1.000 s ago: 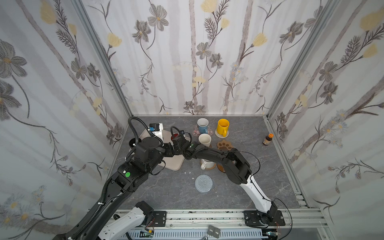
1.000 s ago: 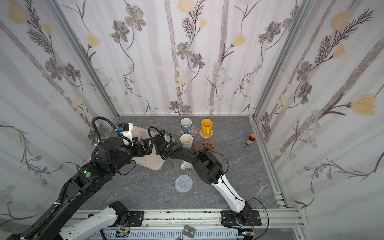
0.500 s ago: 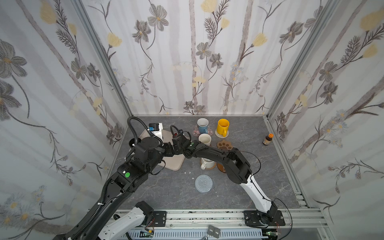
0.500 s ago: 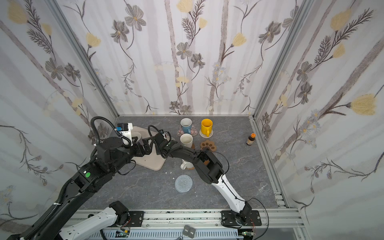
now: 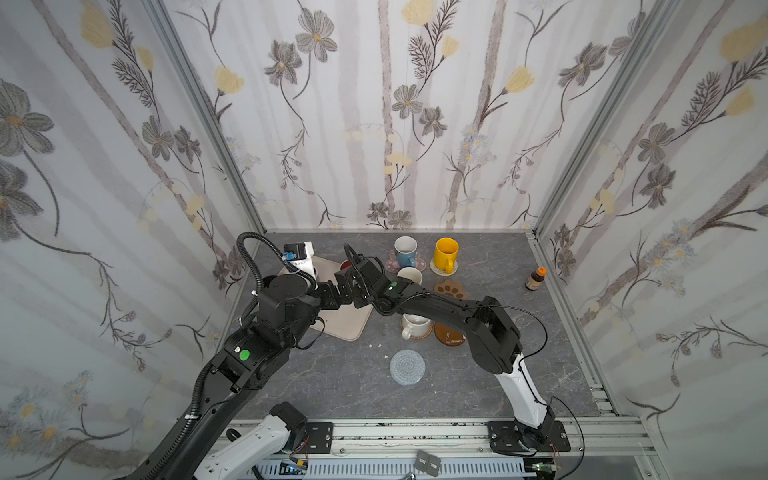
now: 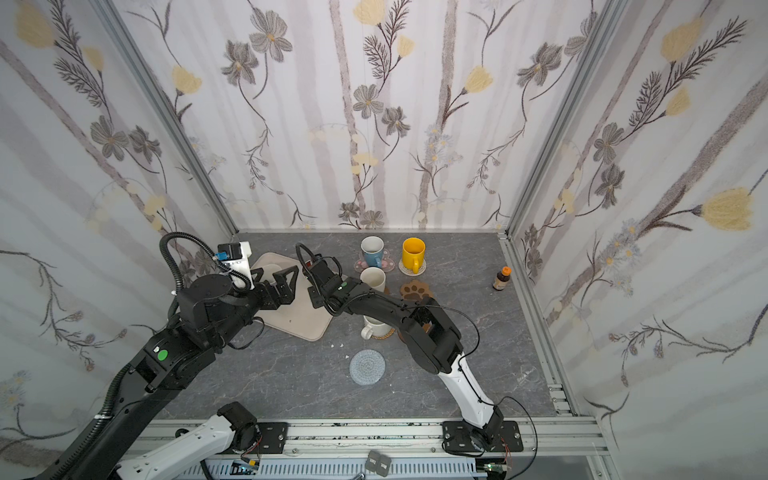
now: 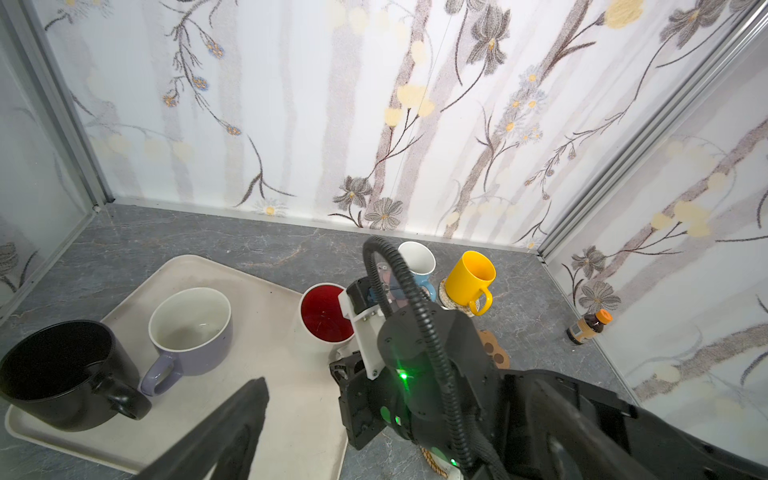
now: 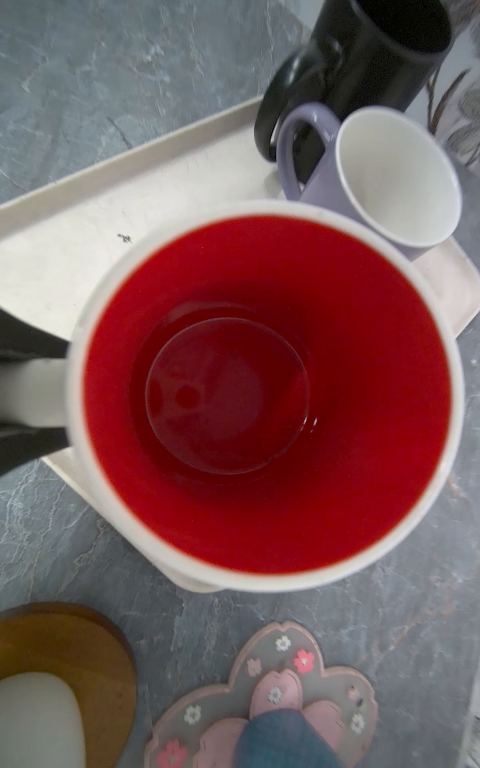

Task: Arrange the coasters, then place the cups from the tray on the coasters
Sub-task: 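Carry the red-lined mug over the cork coaster while the left gripper moves to the tray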

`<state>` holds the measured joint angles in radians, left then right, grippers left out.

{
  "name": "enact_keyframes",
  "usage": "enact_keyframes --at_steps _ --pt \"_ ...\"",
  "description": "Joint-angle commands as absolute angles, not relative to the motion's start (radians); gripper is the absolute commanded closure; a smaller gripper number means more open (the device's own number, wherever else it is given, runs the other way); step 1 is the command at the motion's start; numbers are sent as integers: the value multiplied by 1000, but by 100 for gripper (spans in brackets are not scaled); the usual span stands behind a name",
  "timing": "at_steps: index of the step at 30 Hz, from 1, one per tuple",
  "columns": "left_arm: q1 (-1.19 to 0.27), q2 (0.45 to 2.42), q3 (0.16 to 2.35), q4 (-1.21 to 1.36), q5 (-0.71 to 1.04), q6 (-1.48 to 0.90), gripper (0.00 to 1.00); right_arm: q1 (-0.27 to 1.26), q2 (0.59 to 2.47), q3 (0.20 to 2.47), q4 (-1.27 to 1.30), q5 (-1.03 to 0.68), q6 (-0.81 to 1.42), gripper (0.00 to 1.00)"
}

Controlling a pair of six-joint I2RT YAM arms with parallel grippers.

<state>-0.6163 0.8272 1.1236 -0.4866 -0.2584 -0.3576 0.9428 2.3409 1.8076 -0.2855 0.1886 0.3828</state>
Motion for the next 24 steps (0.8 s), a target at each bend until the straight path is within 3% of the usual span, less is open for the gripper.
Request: enact_keyframes --at_steps 1,24 --pt "-612 834 1140 -482 -277 -360 0 945 2260 1751 -153 189 334 100" --pt "-686 1050 1167 -453 -275 -419 0 896 1733 1282 -134 252 298 100"
